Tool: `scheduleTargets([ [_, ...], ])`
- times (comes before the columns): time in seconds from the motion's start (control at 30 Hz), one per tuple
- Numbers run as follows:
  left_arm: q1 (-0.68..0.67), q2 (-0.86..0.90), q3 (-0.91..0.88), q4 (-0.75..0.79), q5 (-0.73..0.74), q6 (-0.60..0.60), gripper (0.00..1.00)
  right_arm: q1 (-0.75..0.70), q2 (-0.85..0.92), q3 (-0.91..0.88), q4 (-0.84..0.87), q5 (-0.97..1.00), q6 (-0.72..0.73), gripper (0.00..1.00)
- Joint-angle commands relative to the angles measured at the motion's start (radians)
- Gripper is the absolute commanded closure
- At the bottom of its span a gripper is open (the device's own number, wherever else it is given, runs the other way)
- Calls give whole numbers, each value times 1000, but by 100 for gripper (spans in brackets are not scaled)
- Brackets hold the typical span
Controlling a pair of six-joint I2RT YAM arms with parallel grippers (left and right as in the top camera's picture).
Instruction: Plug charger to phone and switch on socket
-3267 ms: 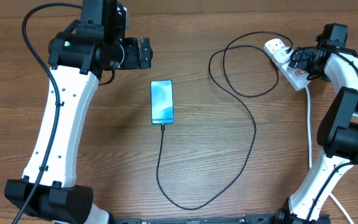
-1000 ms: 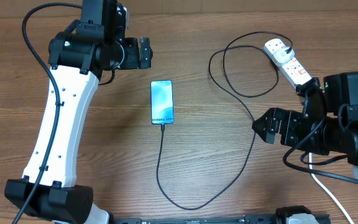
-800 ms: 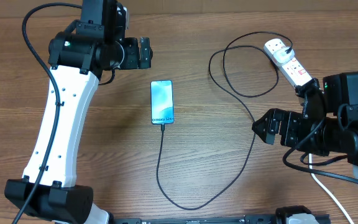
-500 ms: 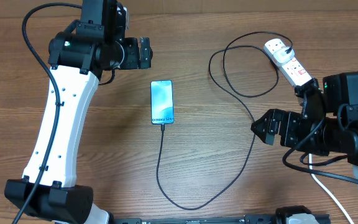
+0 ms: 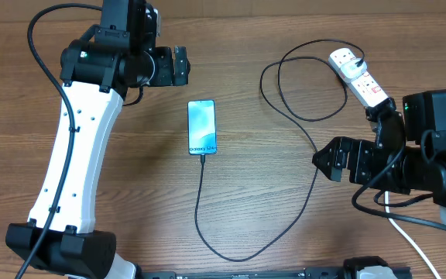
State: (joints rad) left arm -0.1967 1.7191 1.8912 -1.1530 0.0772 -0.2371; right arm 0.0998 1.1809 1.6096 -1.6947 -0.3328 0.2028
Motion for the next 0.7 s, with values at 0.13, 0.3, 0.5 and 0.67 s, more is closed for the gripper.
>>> scheduleTargets([
  [0.13,0,7,-2,0,-7,-3,0,6,-121,-7,2,2,-48,0],
  [0.3,0,7,-2,0,-7,-3,0,6,-178,-24,34,29,-52,0],
  [0.5,0,7,-2,0,-7,-3,0,6,-386,-239,203,37,-55,0],
  [0.67,0,7,-2,0,-7,-3,0,6,-535,-478,386,64,-55,0],
])
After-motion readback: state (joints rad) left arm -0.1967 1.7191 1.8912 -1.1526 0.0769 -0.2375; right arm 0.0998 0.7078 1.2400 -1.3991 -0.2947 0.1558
